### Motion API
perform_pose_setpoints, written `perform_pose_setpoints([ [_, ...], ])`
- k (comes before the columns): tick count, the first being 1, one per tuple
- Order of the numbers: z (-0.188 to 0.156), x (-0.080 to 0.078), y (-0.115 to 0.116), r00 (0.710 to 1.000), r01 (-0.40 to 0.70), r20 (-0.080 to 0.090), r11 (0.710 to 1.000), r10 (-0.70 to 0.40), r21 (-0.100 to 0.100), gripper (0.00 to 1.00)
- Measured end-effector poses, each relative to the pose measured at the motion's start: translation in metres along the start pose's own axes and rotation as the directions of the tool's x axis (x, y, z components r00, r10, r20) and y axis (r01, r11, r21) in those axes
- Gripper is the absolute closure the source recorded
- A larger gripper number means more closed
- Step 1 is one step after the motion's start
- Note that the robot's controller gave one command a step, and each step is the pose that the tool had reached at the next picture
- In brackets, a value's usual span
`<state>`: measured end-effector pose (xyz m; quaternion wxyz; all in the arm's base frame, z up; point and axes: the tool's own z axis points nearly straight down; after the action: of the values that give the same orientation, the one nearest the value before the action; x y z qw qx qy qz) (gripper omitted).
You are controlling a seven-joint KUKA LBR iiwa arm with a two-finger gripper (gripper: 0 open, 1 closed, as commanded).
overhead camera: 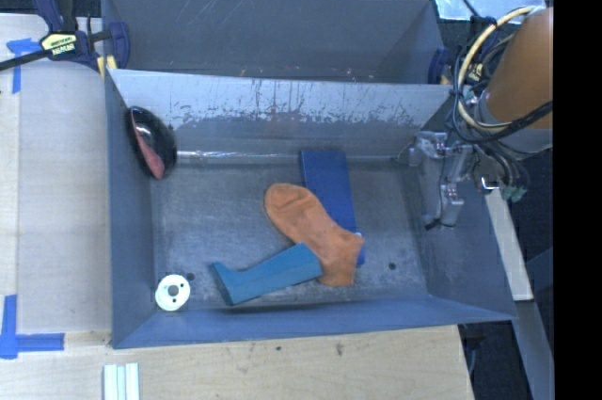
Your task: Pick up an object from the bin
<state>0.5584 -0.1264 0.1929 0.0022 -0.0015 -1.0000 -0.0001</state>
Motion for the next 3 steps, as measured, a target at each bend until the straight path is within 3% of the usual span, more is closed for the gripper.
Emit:
perform_pose_setpoints([
  [1,-0.005,-0.002,0.001,1.000,0.003,0.008,1.000,-0.003,0.001,0.00],
  [2,0.061,0.028,0.049,0.999,0.033,0.012,0.999,-0.034,0.003,0.00],
  [3,0.073,0.012,0.078,0.929,0.370,0.006,0.929,-0.370,0.003,0.00],
])
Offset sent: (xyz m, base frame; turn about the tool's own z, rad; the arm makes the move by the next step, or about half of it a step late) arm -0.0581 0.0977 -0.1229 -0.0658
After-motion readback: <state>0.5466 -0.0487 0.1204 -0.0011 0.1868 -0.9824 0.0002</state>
